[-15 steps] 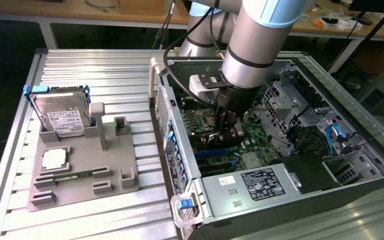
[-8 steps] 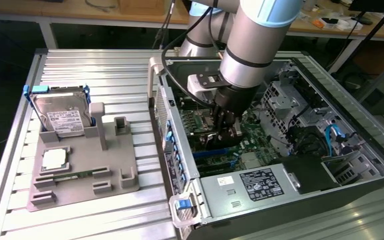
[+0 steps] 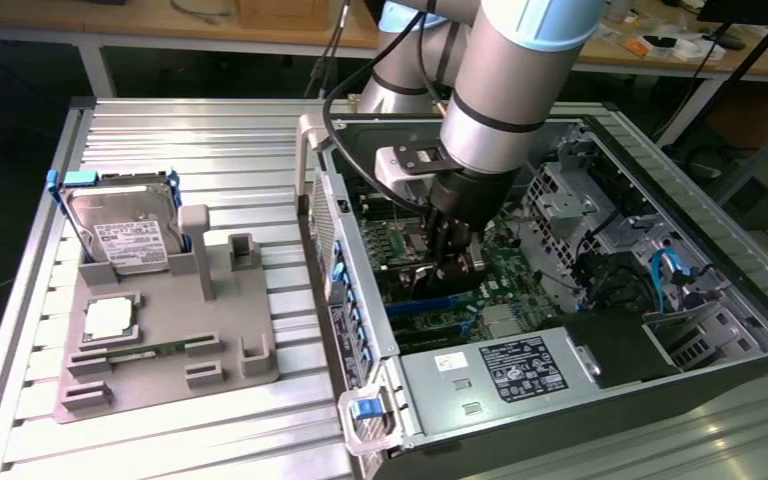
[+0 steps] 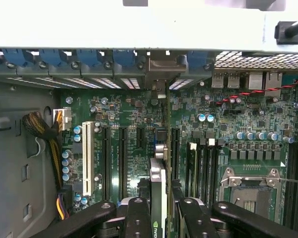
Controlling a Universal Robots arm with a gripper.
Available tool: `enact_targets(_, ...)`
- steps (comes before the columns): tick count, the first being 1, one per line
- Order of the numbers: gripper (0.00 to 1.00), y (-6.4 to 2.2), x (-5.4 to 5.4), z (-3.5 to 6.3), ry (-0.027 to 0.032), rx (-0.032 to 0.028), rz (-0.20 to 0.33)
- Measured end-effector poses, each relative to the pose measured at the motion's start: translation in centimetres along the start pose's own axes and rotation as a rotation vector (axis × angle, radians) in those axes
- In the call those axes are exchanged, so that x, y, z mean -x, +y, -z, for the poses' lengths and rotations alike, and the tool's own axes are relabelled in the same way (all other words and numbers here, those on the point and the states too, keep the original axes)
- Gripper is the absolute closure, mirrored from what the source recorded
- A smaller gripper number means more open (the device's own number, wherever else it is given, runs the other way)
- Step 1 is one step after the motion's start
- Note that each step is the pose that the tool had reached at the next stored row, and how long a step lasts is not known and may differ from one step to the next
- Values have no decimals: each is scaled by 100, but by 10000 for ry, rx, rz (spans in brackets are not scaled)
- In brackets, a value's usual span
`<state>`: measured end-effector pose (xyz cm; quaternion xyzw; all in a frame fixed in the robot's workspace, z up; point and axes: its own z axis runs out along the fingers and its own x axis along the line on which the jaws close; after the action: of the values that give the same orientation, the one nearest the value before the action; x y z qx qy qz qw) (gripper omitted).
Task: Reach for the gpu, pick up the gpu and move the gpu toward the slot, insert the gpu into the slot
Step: 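Insert the gpu into the slot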
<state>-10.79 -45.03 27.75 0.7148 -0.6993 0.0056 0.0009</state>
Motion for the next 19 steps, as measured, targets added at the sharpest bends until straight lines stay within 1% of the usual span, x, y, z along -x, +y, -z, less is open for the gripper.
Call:
enact_targets(3,73,1,0,-3,-1,-5,0)
enact_targets(4,73,2,1,-3,-2,-15,-1)
enact_targets(6,73,5,1,-3,0,-60,-3)
enact_targets(8,73,5,0,-4,-1,-82,-1)
enact_targets(19,73,9,1,-41,0,-97,0)
